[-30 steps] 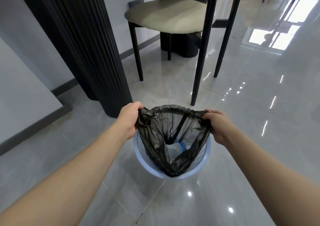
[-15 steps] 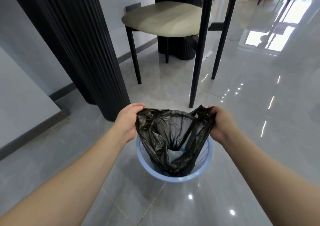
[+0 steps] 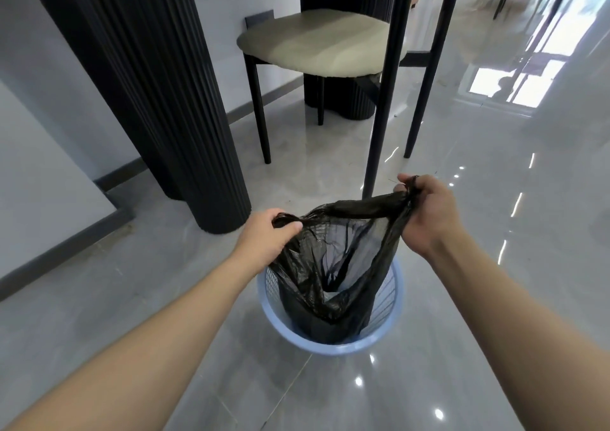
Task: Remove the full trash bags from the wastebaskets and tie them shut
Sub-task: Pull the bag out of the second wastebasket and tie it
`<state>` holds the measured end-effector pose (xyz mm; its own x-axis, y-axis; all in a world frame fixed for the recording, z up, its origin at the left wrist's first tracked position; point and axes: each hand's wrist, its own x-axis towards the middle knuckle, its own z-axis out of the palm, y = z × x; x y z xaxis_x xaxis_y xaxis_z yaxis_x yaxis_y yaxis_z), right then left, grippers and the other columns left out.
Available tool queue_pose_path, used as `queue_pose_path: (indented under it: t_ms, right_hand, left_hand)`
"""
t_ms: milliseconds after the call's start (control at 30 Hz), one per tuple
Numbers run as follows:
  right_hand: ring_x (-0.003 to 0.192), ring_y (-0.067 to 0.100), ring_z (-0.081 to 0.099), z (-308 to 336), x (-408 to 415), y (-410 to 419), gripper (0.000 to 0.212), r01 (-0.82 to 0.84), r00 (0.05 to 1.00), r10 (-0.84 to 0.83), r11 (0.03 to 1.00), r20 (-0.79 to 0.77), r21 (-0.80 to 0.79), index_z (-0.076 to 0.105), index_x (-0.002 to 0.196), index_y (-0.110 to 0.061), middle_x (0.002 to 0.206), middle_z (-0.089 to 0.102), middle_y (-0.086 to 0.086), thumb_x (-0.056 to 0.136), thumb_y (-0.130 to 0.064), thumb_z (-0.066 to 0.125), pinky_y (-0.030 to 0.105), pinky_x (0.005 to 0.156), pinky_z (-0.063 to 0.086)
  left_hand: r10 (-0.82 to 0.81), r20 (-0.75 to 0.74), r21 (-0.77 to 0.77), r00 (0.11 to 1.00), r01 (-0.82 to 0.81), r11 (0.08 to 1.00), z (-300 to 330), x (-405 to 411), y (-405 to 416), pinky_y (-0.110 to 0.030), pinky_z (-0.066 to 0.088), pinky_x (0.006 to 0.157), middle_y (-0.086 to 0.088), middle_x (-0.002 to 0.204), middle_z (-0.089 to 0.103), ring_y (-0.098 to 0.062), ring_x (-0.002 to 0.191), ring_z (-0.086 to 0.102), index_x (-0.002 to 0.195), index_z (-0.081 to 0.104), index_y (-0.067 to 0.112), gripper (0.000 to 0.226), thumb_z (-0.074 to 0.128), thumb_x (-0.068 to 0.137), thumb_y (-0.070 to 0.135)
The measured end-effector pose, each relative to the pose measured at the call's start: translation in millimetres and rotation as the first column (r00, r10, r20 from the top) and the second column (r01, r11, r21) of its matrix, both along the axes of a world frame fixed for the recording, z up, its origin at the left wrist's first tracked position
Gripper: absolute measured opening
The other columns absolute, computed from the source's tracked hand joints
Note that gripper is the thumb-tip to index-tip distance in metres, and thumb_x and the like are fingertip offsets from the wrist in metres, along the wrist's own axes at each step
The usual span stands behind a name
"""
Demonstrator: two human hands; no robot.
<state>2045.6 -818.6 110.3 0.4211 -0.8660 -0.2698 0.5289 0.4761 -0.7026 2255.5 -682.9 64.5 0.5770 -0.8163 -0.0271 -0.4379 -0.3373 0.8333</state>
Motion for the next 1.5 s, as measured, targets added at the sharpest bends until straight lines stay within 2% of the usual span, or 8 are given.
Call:
queue_pose_path:
  t_ms: [267, 467, 567, 700, 867, 967, 1300, 1500]
  right_hand:
    - [0.053, 0.013, 0.046, 18.7, -8.0, -17.1, 0.017, 0.014, 0.759, -0.166, 0.971, -0.629, -0.238, 0.062, 0.074, -0.015, 0.058, 0.046, -0.003, 0.079, -0.011, 0.047, 0.019, 0.046, 0.039]
    - [0.104, 0.033, 0.049, 0.6, -27.3, -23.5, 0.042, -0.686, -0.349, -0.390, 0.726, -0.852, -0.051, 0.060, 0.115, -0.015, 0.108, 0.053, 0.011, 0.078, -0.027, 0.043, 0.043, 0.087, 0.041]
    - [0.143, 0.031, 0.018, 0.4, -24.1, -18.1, 0.072, -0.844, -0.239, -0.323, 0.535, -0.916, 0.032, 0.029, 0.147, -0.028, 0.156, 0.022, 0.005, 0.078, -0.039, 0.045, 0.053, 0.115, 0.004]
    - [0.144, 0.027, 0.021, 8.2, -12.8, -2.5, 0.097, -0.901, -0.109, -0.070, 0.428, -0.992, 0.069, 0.012, 0.152, -0.031, 0.157, 0.027, -0.001, 0.065, -0.061, 0.045, 0.054, 0.116, -0.009]
    - [0.121, 0.027, 0.047, -9.7, -3.0, 28.4, 0.067, -0.887, -0.458, -0.403, 0.270, -0.793, 0.375, 0.053, 0.122, -0.023, 0.126, 0.055, 0.001, 0.071, -0.067, 0.055, 0.060, 0.111, 0.005]
    - [0.083, 0.022, 0.051, -18.2, 3.2, 39.1, 0.006, -0.921, -0.379, -0.526, 0.293, -0.761, 0.256, 0.051, 0.091, -0.021, 0.094, 0.059, -0.002, 0.088, -0.024, 0.047, 0.036, 0.085, 0.038]
    - [0.081, 0.028, 0.054, 24.1, -18.7, -8.6, 0.010, -0.860, -0.400, -0.442, 0.485, -0.803, 0.161, 0.054, 0.083, -0.011, 0.084, 0.053, 0.005, 0.087, -0.010, 0.045, 0.032, 0.069, 0.043]
    - [0.064, 0.023, 0.068, 11.9, -17.4, 7.5, 0.013, -0.790, -0.382, -0.097, 0.550, -0.919, 0.271, 0.054, 0.091, -0.005, 0.079, 0.065, 0.012, 0.091, -0.013, 0.043, 0.031, 0.049, 0.052]
  left_hand:
    - [0.531, -0.144, -0.034, 0.835, -0.541, 0.841, 5.8, 30.4, 4.3, -0.033, 0.037, 0.057, -0.005, 0.065, 0.051, -0.027, 0.064, 0.047, 0.064, 0.043, 0.013, 0.017, 0.043, 0.081, 0.017]
    - [0.322, 0.742, -0.261, 0.588, -0.190, 0.947, 14.0, 34.6, 30.8, -0.039, 0.036, 0.089, -0.004, 0.106, 0.051, -0.025, 0.101, 0.048, 0.102, 0.051, 0.017, 0.030, 0.057, 0.075, 0.029]
    - [-0.215, 0.853, 0.099, 0.475, 0.259, 0.961, 14.1, 5.2, 23.3, -0.048, 0.012, 0.116, -0.006, 0.139, 0.040, -0.026, 0.134, 0.033, 0.131, 0.042, 0.021, 0.073, 0.054, 0.069, 0.058]
    - [-0.654, 0.651, 0.603, 0.386, 0.260, 0.754, -7.7, -17.9, 14.8, -0.055, -0.019, 0.113, -0.003, 0.160, 0.009, -0.024, 0.148, 0.003, 0.153, -0.004, 0.028, 0.114, 0.047, 0.063, 0.075]
    - [-0.608, 0.686, 0.652, 0.399, 0.033, 0.758, -17.6, -13.7, 15.1, -0.057, 0.004, 0.117, -0.007, 0.149, 0.035, -0.029, 0.136, 0.033, 0.153, -0.006, 0.022, 0.112, 0.059, 0.069, 0.056]
    - [-0.613, 0.635, 0.708, 0.469, -0.037, 0.705, -19.6, -10.7, 18.3, -0.058, 0.008, 0.115, -0.008, 0.152, 0.029, -0.033, 0.138, 0.030, 0.153, 0.007, 0.021, 0.105, 0.055, 0.069, 0.061]
    - [-0.636, 0.413, 0.827, 0.652, 0.023, 0.561, -6.3, 3.9, 28.7, -0.054, 0.013, 0.115, -0.008, 0.160, 0.007, -0.032, 0.143, 0.019, 0.152, -0.009, 0.030, 0.127, 0.061, 0.056, 0.074]
    - [-0.401, 0.532, 0.672, 0.746, -0.084, 0.736, -13.2, 9.0, 26.4, -0.033, 0.045, 0.070, -0.006, 0.103, 0.064, -0.027, 0.089, 0.060, 0.106, 0.052, 0.016, 0.024, 0.046, 0.086, 0.028]
